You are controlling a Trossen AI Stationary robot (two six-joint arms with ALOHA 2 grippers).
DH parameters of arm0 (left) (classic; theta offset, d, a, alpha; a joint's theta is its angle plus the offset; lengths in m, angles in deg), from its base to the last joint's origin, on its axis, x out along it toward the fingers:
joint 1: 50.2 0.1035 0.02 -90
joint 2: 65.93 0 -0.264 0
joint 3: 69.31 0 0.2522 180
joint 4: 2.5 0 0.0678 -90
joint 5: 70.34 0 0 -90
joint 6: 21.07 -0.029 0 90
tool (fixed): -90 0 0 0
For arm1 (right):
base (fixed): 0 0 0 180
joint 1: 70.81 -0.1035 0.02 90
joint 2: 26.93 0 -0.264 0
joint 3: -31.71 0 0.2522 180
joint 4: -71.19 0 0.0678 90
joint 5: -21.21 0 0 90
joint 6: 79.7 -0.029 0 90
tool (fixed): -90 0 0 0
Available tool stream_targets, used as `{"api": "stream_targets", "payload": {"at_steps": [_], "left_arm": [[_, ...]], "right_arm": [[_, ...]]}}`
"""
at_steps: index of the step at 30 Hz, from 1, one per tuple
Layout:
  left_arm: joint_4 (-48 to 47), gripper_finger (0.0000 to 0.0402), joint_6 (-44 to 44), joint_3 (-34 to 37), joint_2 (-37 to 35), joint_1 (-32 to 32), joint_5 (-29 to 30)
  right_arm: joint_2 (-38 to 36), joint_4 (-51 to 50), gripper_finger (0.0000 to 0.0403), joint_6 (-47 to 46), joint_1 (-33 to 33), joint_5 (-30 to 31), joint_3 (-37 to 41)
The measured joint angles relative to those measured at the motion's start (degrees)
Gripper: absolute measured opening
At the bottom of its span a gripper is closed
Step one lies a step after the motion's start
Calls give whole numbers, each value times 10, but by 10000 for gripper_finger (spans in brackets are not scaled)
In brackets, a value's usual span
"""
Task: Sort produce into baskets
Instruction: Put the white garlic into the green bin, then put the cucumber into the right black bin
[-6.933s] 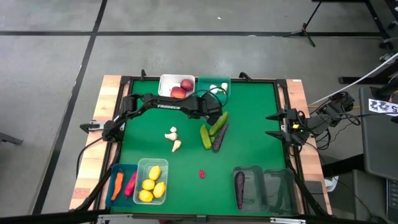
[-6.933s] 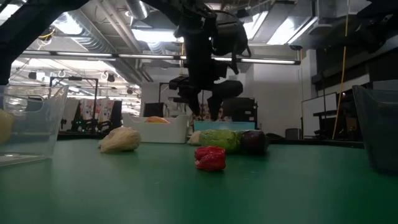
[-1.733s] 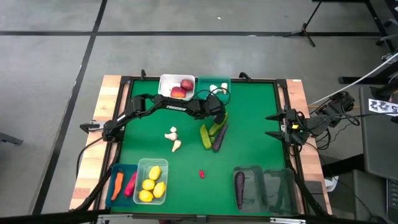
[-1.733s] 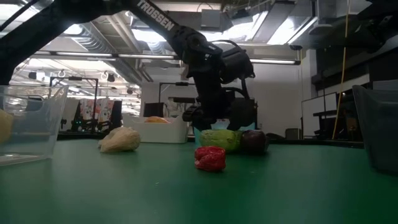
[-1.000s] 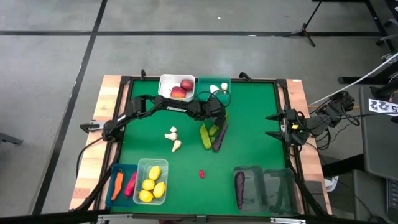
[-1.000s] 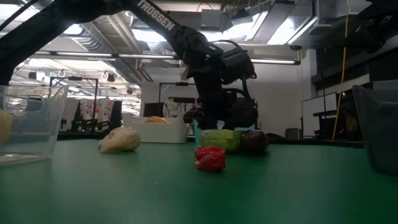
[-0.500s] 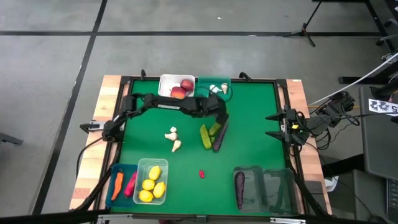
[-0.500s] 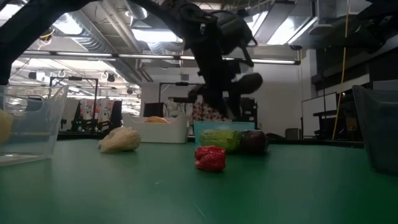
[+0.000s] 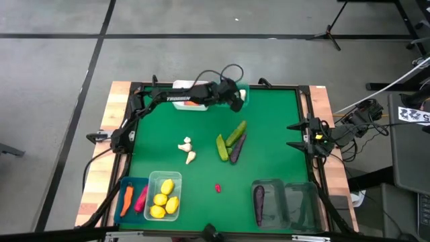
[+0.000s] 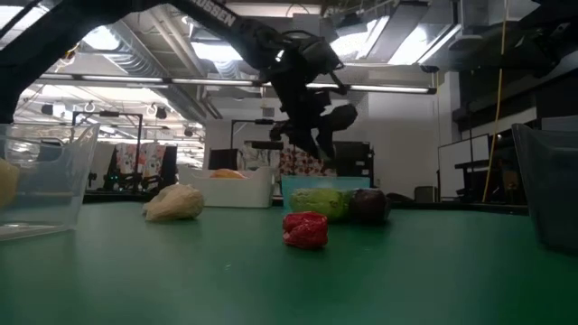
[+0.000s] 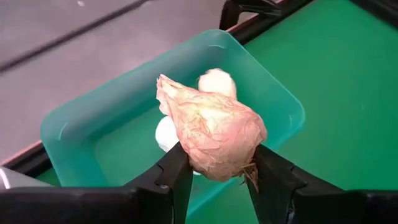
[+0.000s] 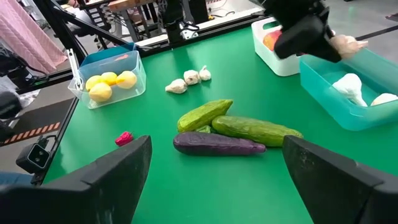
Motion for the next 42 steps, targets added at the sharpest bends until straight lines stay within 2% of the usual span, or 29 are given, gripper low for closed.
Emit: {"api": "stream_targets", "payload": {"at_steps": [2,7,14,18,21,24,33,38,42], "left_arm": [[-1,129,14,0,2,11,-20],[-13,140,1,0,8,23,-25],[-9,219,-55,0,8,27,-22],[-4,264,-58,0,8,28,-3],[-7,283,-52,0,8,30,4],[-25,288,-78,0,5,20,-20],[-195,289,-218,-1,-35,-91,-97],[-253,289,-353,-1,-45,-177,-180],[-323,289,-483,-1,-46,-220,-238]], "right_arm": [[0,0,360,0,0,0,0],[0,0,360,0,0,0,0],[0,0,360,0,0,0,0],[0,0,360,0,0,0,0],[0,0,360,0,0,0,0],[0,0,360,0,0,0,0],[0,1,360,0,0,0,0],[0,0,360,0,0,0,0],[0,0,360,0,0,0,0]]}}
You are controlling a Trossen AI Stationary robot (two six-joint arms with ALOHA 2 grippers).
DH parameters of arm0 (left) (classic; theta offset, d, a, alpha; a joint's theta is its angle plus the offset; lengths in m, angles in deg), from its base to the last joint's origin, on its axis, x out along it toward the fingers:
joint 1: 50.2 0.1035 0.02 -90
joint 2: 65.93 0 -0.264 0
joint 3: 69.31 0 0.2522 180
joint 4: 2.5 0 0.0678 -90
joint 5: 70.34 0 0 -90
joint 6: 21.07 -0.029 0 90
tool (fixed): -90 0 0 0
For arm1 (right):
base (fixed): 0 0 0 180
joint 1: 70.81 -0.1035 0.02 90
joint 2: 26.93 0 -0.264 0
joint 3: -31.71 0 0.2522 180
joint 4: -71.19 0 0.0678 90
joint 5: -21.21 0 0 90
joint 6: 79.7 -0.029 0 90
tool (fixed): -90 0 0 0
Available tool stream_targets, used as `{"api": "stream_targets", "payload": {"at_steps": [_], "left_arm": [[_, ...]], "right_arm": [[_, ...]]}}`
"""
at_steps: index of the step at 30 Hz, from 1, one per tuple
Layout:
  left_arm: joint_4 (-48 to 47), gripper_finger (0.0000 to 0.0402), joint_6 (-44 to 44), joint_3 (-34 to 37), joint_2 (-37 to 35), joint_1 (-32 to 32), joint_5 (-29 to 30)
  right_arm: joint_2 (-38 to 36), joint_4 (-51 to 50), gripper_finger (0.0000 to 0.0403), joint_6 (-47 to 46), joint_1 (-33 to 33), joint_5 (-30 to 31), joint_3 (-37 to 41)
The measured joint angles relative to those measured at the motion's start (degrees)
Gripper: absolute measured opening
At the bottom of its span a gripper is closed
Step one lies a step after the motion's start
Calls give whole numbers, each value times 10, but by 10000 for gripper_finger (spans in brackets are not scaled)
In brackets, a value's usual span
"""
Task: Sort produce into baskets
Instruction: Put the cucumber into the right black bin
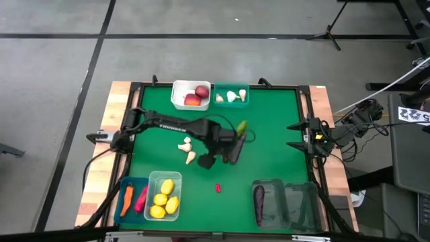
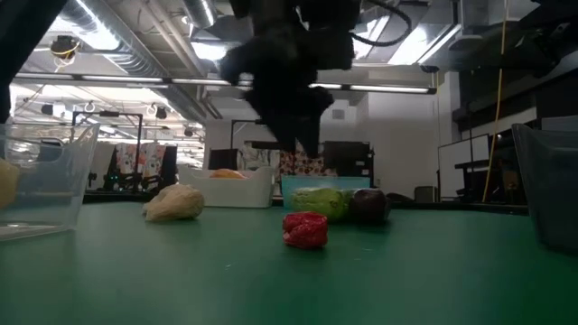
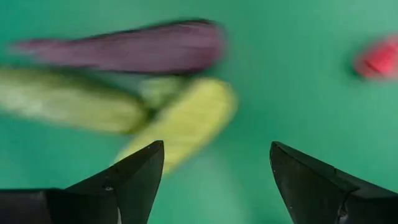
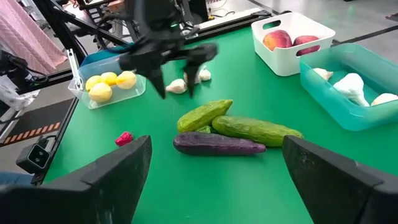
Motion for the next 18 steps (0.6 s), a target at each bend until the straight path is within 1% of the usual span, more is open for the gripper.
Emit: {"api": "stream_targets", "payload": {"at_steps": [2,5,8,12,18], "left_arm": [[-19,289,-42,0,0,-16,-7],[-13,289,-82,0,0,-29,-1],[25,289,-108,0,4,-25,5],[45,289,-161,0,8,-17,5],[40,289,-198,1,24,10,-18]], "right_arm": [[0,0,360,0,0,0,0],[0,0,360,0,0,0,0],[0,0,360,0,0,4,0],[0,0,360,0,0,5,0],[0,-5,360,-11,0,5,0]]}}
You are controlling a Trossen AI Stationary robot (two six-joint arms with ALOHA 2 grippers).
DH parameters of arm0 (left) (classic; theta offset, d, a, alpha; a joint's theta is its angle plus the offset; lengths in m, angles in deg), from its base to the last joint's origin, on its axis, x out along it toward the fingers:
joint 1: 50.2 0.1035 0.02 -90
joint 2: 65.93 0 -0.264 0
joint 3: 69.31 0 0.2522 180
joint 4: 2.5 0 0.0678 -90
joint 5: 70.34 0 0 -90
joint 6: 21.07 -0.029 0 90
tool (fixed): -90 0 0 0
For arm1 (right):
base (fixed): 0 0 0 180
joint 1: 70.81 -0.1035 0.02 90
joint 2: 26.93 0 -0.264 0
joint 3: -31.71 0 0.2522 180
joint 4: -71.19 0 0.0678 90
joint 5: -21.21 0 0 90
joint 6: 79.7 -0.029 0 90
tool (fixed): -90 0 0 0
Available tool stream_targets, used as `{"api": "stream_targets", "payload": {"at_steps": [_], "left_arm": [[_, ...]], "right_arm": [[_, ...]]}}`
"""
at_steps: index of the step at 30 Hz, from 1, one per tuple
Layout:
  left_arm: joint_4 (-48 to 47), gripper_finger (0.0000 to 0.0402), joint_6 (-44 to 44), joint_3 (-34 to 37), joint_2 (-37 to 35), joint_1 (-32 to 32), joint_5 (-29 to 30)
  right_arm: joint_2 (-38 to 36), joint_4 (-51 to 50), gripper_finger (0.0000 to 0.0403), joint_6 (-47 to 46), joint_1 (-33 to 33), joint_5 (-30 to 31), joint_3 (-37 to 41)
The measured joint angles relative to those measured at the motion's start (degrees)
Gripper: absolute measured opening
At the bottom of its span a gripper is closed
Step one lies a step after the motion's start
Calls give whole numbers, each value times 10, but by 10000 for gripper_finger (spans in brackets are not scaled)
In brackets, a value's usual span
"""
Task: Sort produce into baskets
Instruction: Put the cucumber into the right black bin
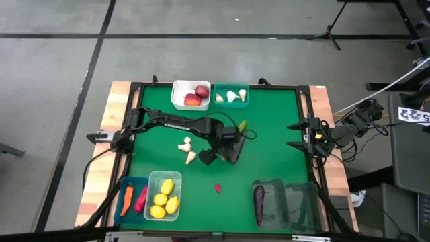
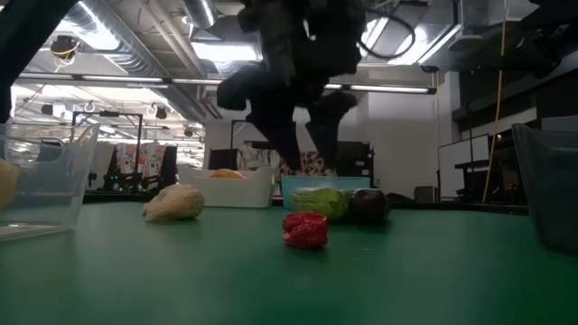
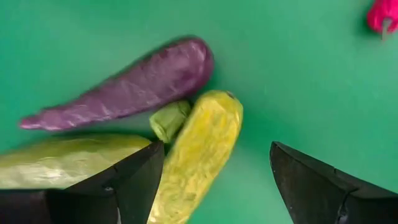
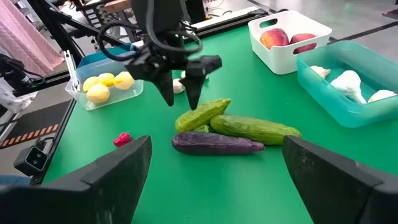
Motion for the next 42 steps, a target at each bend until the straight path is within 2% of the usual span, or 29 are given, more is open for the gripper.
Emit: {"api": "stream_targets", "payload": {"at_steps": [8,17,22,28,31,34,39,42], "left_arm": [[20,289,-15,5,40,18,-13],[56,287,2,56,46,35,-15],[53,243,25,56,46,31,27],[58,170,118,54,43,34,42],[72,152,158,54,31,34,48],[73,152,186,44,11,34,50],[89,175,218,15,-40,34,56],[156,180,245,12,-78,38,56]], "right_arm": [[0,1,360,0,0,0,0],[1,-1,360,0,0,0,0],[2,-1,360,-1,0,16,0],[2,1,360,-3,0,25,0],[2,3,360,-2,0,25,0],[2,4,360,-2,0,25,0],[6,10,360,-2,0,45,0],[6,33,360,16,0,52,0]]}}
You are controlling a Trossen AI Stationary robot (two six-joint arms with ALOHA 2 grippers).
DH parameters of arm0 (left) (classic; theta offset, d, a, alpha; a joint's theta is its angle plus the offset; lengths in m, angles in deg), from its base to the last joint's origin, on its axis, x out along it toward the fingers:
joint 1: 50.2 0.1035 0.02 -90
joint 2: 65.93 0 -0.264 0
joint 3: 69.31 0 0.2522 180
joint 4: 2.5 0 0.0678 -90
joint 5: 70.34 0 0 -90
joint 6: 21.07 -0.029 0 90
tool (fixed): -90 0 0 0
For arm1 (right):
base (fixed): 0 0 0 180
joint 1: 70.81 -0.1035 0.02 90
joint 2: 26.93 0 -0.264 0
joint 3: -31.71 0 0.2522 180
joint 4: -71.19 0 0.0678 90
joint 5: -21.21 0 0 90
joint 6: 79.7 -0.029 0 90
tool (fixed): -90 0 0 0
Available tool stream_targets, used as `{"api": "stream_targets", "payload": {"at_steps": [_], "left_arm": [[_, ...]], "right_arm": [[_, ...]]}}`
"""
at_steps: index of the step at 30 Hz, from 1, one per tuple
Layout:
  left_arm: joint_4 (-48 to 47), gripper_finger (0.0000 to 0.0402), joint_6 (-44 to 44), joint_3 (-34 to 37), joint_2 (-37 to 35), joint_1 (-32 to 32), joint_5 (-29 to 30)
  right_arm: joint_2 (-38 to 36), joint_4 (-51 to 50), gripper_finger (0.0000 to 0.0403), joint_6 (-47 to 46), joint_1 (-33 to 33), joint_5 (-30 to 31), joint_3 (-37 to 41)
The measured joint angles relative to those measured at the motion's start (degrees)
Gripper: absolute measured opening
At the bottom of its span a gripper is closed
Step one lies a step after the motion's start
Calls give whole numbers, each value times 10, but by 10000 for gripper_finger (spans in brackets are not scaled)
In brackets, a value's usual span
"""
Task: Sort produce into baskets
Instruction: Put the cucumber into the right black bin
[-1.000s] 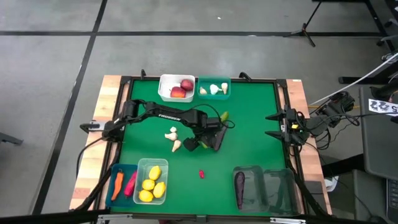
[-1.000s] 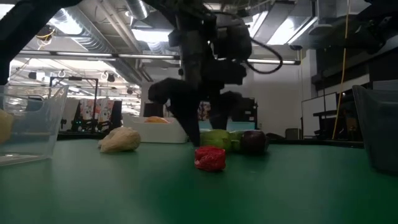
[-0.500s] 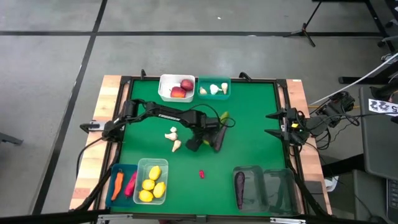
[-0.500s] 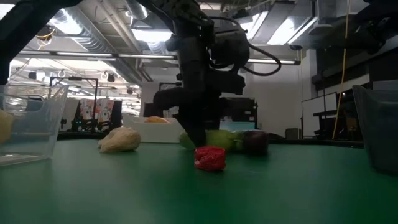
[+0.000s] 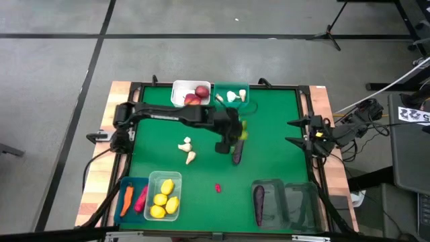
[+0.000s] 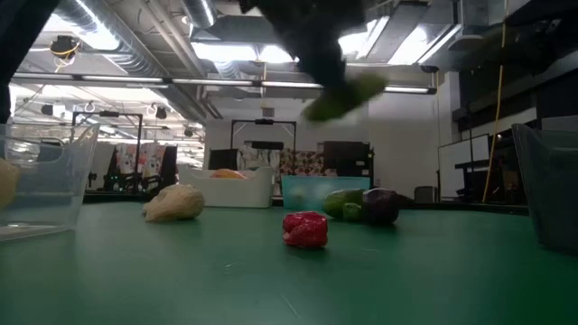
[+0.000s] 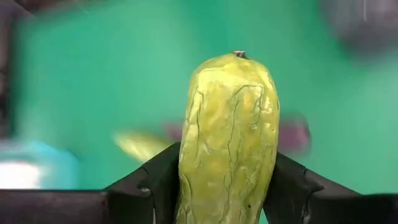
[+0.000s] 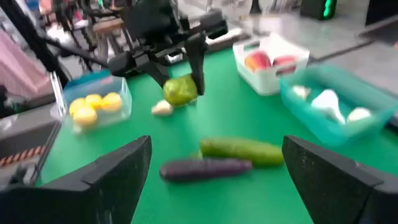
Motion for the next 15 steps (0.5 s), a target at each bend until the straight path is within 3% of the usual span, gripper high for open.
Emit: {"api": "stream_targets", "payload": {"at_steps": [9,15], "left_arm": [[280,183,78,-1,-28,3,-12],[372,184,91,-1,-19,-1,-30]], "right_arm": [[54,189,360,204,0,41,0],[126,306,360,341,0,64,0]]}}
